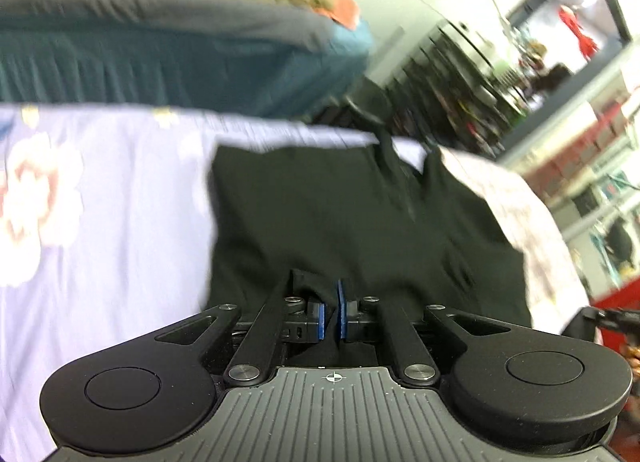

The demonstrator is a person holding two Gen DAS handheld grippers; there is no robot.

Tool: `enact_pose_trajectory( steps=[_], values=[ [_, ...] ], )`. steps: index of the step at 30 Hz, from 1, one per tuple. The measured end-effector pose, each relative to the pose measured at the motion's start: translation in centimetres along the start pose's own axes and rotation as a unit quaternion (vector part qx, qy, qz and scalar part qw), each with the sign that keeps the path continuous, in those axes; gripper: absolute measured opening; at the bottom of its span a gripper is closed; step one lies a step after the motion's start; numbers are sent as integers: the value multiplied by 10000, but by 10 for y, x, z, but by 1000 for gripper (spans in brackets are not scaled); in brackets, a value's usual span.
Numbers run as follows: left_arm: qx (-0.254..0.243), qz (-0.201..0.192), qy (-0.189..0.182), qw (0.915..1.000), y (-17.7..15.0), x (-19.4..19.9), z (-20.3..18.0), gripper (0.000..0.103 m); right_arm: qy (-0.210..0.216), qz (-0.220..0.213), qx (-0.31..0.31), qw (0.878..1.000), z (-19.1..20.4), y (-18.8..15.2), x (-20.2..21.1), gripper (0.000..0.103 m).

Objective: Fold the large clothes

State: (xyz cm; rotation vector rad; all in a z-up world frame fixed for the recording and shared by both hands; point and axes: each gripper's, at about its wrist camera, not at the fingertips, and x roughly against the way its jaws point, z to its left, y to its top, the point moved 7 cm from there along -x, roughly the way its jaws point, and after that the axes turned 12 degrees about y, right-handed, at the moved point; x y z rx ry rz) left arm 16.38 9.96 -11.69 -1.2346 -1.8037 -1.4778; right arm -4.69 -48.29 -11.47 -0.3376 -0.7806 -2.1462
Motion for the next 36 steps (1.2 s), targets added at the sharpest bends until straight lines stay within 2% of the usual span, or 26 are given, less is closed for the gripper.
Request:
enact_pose_trajectory(
  steps=[5, 9, 11, 12, 14, 15, 17, 18, 19, 20, 21, 22, 23, 25, 27, 28, 31, 33, 36],
  values=[
    [594, -301, 366, 9971, 52, -29, 13, 52, -198, -584, -293, 9977, -31, 59, -13, 5],
    [858, -450, 729, 9926, 96, -51, 17, 53, -410, -1096, -660, 9909, -56, 96, -38, 5],
    [994, -446, 710, 9915, 109, -64, 13, 51, -485, -1270, -802, 9875, -69, 109, -45, 5],
    [1016, -384, 712, 9915, 113, -71, 10, 51, -514, -1335, -901, 9856, -76, 115, -50, 5],
    [886, -346, 1031, 9901, 118, -83, 4, 51, -438, -1336, -1098, 9840, -88, 125, -61, 5],
    [893, -297, 1236, 9879, 122, -92, 3, 52, -565, -1312, -1116, 9834, -91, 129, -66, 5],
    [1120, -173, 1382, 9839, 121, -106, 3, 53, -724, -1293, -1180, 9819, -99, 131, -74, 5],
    [1292, -143, 1402, 9816, 122, -111, 5, 61, -778, -1295, -1260, 9805, -104, 132, -81, 5],
    [1463, -94, 1420, 9790, 121, -114, 8, 74, -822, -1315, -1389, 9781, -110, 133, -85, 5],
    [1648, -39, 1426, 9760, 120, -116, 12, 83, -850, -1335, -1530, 9755, -116, 132, -88, 10],
    [1803, -6, 1481, 9724, 120, -117, 16, 102, -921, -1331, -1645, 9730, -121, 131, -91, 13],
    [1928, -33, 1536, 9691, 121, -114, 21, 103, -1018, -1326, -1755, 9702, -127, 130, -93, 28],
    [2054, -205, 1574, 9657, 123, -108, 28, 103, -1062, -1368, -1829, 9678, -130, 130, -90, 49],
    [2363, -643, 1644, 9555, 128, -89, 46, 103, -1184, -1699, -1849, 9607, -133, 133, -78, 73],
    [2660, -636, 1755, 9457, 128, -77, 64, 103, -1394, -2118, -1732, 9517, -131, 137, -56, 74],
    [2662, -578, 1750, 9461, 125, -73, 69, 103, -1463, -2163, -1627, 9515, -130, 139, -50, 74],
    [2062, -482, 1781, 9610, 110, -68, 59, 103, -1728, -1763, -924, 9646, -114, 139, -53, 74],
    [1427, -403, 1807, 9723, 89, -72, 36, 103, -2035, -1371, -18, 9694, -91, 129, -68, 74],
    [383, -262, 1623, 9857, 43, -81, -19, 103, -2158, -682, 1378, 9643, -51, 95, -107, 77]
  ],
)
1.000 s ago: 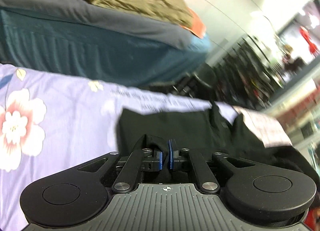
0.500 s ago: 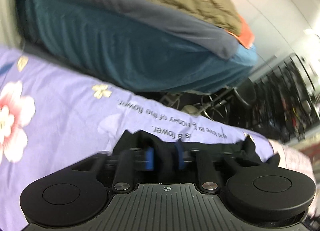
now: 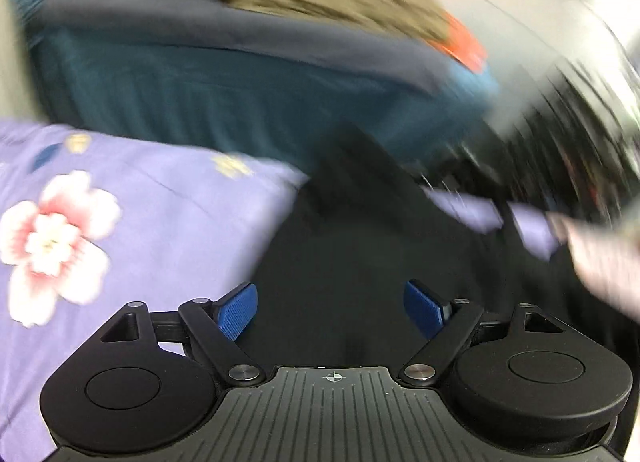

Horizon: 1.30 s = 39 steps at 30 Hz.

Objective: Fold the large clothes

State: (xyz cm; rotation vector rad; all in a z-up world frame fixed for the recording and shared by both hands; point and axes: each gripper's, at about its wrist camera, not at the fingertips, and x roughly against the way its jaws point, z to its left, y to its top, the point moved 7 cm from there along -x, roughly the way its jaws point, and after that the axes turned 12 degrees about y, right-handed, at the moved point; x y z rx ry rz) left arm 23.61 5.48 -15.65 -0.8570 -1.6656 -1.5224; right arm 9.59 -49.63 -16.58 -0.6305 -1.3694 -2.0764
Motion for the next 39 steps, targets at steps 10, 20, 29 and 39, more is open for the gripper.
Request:
enact_pose_trajectory(
  steps=[10, 20, 29, 39],
  values=[
    [-2580, -175, -381, 9652, -124, 12, -125, 103, 784, 1355, 3230, 9334, 151, -118, -69, 75],
    [-1123, -360, 1214, 9856, -3, -42, -61, 103, -985, 1056, 1979, 9695, -2, -2, -121, 64],
    [-185, -404, 1553, 9869, 15, -18, 10, 103, -1816, 217, 651, 9810, -93, 13, -61, 80],
    [-1182, -658, 1016, 9856, -88, 38, -13, 103, -565, 229, 446, 9971, -15, -75, 32, 88]
  ],
)
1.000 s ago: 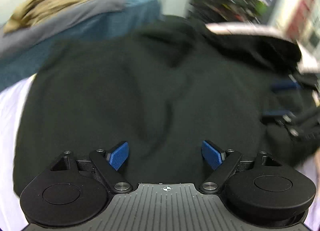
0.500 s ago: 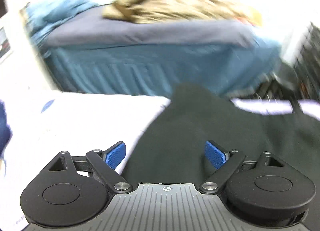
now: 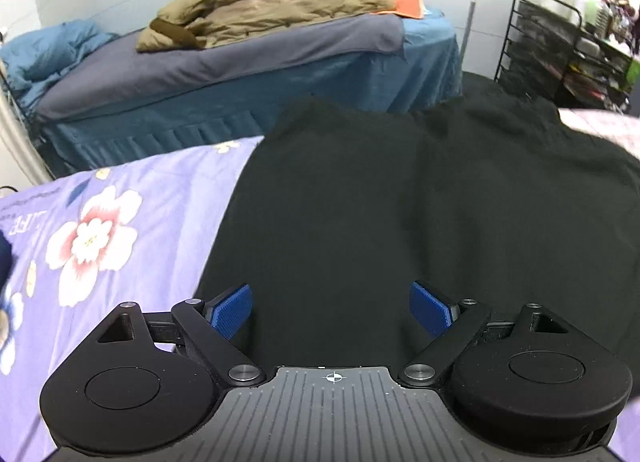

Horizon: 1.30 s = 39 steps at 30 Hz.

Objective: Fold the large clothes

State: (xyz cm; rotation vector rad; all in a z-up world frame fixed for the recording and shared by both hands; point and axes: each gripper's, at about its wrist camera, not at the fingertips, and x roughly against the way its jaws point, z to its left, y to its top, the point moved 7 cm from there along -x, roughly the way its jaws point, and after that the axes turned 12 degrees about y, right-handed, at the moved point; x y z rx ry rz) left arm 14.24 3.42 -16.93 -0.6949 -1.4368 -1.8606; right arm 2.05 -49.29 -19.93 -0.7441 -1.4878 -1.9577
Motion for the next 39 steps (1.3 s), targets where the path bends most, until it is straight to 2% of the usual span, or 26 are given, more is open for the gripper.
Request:
enact_pose_trajectory(
  steps=[3, 6, 8, 10, 11, 12, 15, 18, 20, 22, 25, 27, 29, 31, 33, 35, 38, 39],
  values=[
    [-51, 257, 247, 9994, -23, -13, 3, 103, 482, 219, 831, 9951, 55, -27, 16, 89],
    [-28, 756, 737, 9944, -40, -44, 27, 103, 672, 541, 1466, 9854, 93, -58, 17, 89],
    [241, 1048, 677, 9919, -43, -64, 42, 103, 492, 911, 1525, 9829, 91, -83, 7, 89],
    [525, 1317, 425, 9890, -45, -74, 50, 103, 313, 1343, 1157, 9837, 72, -105, -6, 93],
    [546, 1382, 385, 9882, -44, -76, 50, 103, 394, 1370, 868, 9860, 65, -110, -8, 94],
    [469, 1374, 409, 9886, -41, -76, 49, 103, 464, 1223, 775, 9884, 64, -109, -5, 94],
    [84, 1129, 636, 9915, -36, -59, 39, 103, 302, 1324, 881, 9868, 73, -105, -1, 95],
    [-336, 647, 734, 9946, -29, -29, 23, 103, 198, 1257, 523, 9905, 74, -100, 5, 95],
    [-675, 199, 567, 9959, -26, -3, 4, 103, 81, 1042, 259, 9942, 72, -96, 19, 96],
    [-1073, -211, 237, 9937, -28, 26, -23, 103, -71, 858, 16, 9963, 69, -94, 34, 98],
    [-1767, -598, -394, 9817, -36, 63, -76, 103, -256, 683, -425, 9964, 60, -97, 53, 99],
    [-2263, -828, -735, 9677, -45, 84, -118, 103, -313, 625, -715, 9950, 52, -101, 63, 100],
    [-2821, -1173, -1019, 9467, -56, 104, -161, 103, -410, 634, -966, 9925, 45, -105, 72, 101],
    [-3495, -1568, -1169, 9163, -68, 115, -208, 103, -499, 630, -1203, 9895, 37, -108, 77, 101],
    [-4113, -1934, -1360, 8803, -82, 127, -250, 103, -517, 600, -1446, 9863, 29, -112, 77, 101],
    [-4727, -2172, -1497, 8408, -98, 130, -289, 103, -546, 533, -1673, 9830, 20, -117, 82, 101],
    [-5440, -2555, -1409, 7867, -114, 123, -330, 103, -556, 446, -1954, 9781, 1, -118, 92, 101],
    [-5594, -2658, -1387, 7728, -124, 121, -339, 103, -566, 429, -2036, 9765, -6, -121, 94, 101]
  ],
)
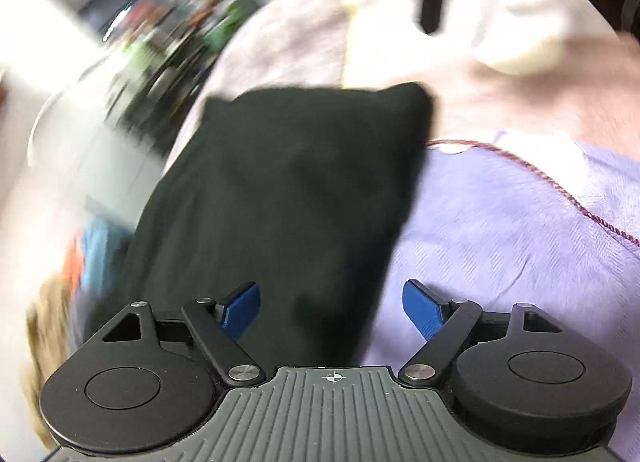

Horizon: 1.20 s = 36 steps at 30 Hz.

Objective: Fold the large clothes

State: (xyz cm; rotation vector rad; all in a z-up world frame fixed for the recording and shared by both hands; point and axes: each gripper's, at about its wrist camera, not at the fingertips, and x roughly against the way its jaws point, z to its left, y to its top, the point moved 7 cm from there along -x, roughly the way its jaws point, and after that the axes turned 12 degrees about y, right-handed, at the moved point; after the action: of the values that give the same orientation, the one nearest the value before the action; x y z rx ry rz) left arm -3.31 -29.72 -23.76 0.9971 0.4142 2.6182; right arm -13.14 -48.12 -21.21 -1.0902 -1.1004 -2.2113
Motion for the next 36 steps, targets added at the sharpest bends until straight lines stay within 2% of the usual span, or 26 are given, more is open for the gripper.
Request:
enact_pose_trajectory(
  steps=[3, 6, 11, 12, 15, 16, 18, 19, 21, 22, 24, 26, 27, 28, 31, 32, 33, 34, 36],
  values=[
    [-528, -293, 162, 9980, 22, -14, -17, 103, 6, -29, -286, 9996, -16, -8, 8, 102],
    [-829, -515, 287, 9948, 48, -24, -31, 103, 49, -25, -602, 9982, -32, -14, 13, 102],
    [-1038, -521, 227, 9930, 81, -50, -30, 101, 83, 50, -929, 9956, -50, -17, 10, 102],
    [-1027, -498, 200, 9933, 87, -56, -26, 97, 80, 54, -967, 9953, -52, -15, 9, 102],
    [-635, -211, -110, 9977, 95, -58, -18, 88, 145, 0, -1040, 9945, -54, -7, 8, 102],
    [-342, -77, -255, 9991, 94, -55, -12, 77, 173, -11, -1043, 9944, -53, -4, 8, 102],
    [367, 189, -520, 9978, 96, -54, 7, 64, 226, -21, -1033, 9944, -52, 4, 5, 102],
    [838, 335, -677, 9936, 97, -54, 20, 60, 271, -27, -1032, 9943, -51, 8, 3, 102],
    [1883, 615, -964, 9754, 93, -53, 47, 54, 395, -18, -1058, 9936, -48, 17, -3, 102],
    [2429, 722, -1082, 9613, 87, -50, 61, 52, 486, -8, -1117, 9926, -46, 23, -7, 102],
    [3436, 848, -1266, 9267, 70, -42, 89, 50, 801, -10, -1351, 9876, -43, 37, -15, 102],
    [4193, 872, -1321, 8939, 53, -36, 115, 50, 1333, -76, -1863, 9734, -37, 54, -22, 102],
    [4443, 874, -1319, 8818, 46, -35, 126, 49, 1656, -98, -2205, 9612, -34, 62, -26, 102],
    [4579, 868, -1264, 8757, 40, -32, 134, 49, 2009, -87, -2583, 9449, -30, 70, -32, 103],
    [4717, 804, -1240, 8693, 33, -25, 144, 49, 2904, 213, -3530, 8891, -12, 92, -61, 103],
    [4780, 806, -1256, 8656, 31, -24, 145, 49, 3053, 308, -3651, 8789, -4, 99, -72, 103],
    [4837, 805, -1283, 8620, 30, -22, 145, 49, 3152, 381, -3674, 8742, 5, 107, -81, 103],
    [4875, 805, -1290, 8598, 30, -22, 145, 49, 3157, 461, -3619, 8759, 15, 115, -92, 103],
    [4880, 787, -1265, 8600, 30, -21, 143, 49, 3004, 591, -3395, 8894, 34, 127, -111, 103]
  ],
)
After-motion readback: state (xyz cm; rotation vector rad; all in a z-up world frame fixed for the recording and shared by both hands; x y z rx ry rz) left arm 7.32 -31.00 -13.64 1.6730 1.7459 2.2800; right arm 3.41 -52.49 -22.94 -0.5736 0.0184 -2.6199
